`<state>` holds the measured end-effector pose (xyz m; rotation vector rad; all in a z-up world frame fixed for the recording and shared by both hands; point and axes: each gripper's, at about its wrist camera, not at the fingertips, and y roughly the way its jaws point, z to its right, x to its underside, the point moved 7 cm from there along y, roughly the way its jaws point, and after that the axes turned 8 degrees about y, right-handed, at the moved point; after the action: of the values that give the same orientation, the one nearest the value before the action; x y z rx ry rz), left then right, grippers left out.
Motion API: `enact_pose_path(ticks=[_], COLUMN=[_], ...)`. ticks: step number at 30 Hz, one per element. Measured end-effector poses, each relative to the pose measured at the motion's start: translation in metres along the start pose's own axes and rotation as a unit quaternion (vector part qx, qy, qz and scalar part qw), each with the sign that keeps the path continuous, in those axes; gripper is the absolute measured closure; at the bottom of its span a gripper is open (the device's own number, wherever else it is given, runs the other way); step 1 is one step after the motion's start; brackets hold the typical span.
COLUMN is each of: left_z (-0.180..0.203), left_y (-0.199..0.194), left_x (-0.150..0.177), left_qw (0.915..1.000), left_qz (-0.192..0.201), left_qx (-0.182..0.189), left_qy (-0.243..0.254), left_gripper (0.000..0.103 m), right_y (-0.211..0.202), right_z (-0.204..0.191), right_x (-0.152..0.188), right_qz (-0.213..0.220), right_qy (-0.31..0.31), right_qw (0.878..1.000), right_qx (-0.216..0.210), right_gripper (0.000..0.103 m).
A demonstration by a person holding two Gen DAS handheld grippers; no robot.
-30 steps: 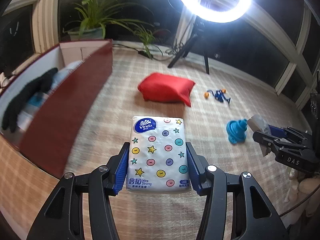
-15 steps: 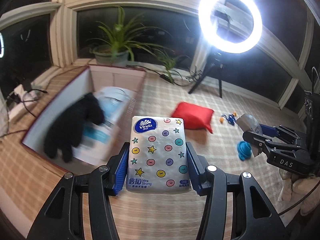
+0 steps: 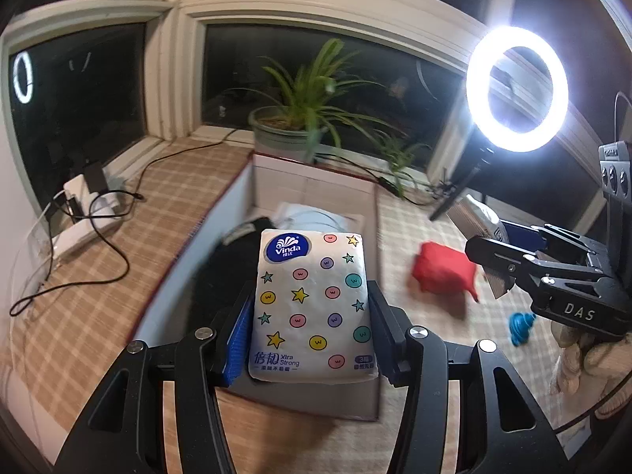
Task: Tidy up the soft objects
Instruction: 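Carry the tissue pack and grey bag with both tools to the box, then lower both items into the box and open both tools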
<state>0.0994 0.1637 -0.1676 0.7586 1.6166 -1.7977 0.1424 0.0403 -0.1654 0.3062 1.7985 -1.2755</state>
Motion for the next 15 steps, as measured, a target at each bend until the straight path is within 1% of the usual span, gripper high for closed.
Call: enact_pose_path(ticks=[2,6,10,15], left_z=[-0.008,-0.027,-0.041,-0.05], left_y=[0.005,0.025,0.037,0.049], left_x=[-0.001,-0.006,-0.007,-0.008], left_qw=[1.0,0.9995,0.9989,0.9981], left_qz=[-0.007,-0.028,-0.039,-0.05], left_qx=[0.0,-0.001,-0.004,-0.008], left_qy=[-0.006,-0.017,-0.028,-0.036], left_gripper=[0.052,0.052,0.052,0.052], right_y=[0.012,0.041,0.075,0.108], right_z=[-0.01,-0.021,-0.025,-0.027], right_x=[-0.012,-0.028,-0.035,-0.038], right_qz=[-0.005,-0.028,-0.056,-0.078], right_qy=[-0.004,-0.003,-0.001,-0.008], right_qw=[1.0,0.999,0.998,0.997], right_qx=[-0.008,-0.023,-0.028,-0.024], right_gripper=[0.056,0.056,0.056,0.056])
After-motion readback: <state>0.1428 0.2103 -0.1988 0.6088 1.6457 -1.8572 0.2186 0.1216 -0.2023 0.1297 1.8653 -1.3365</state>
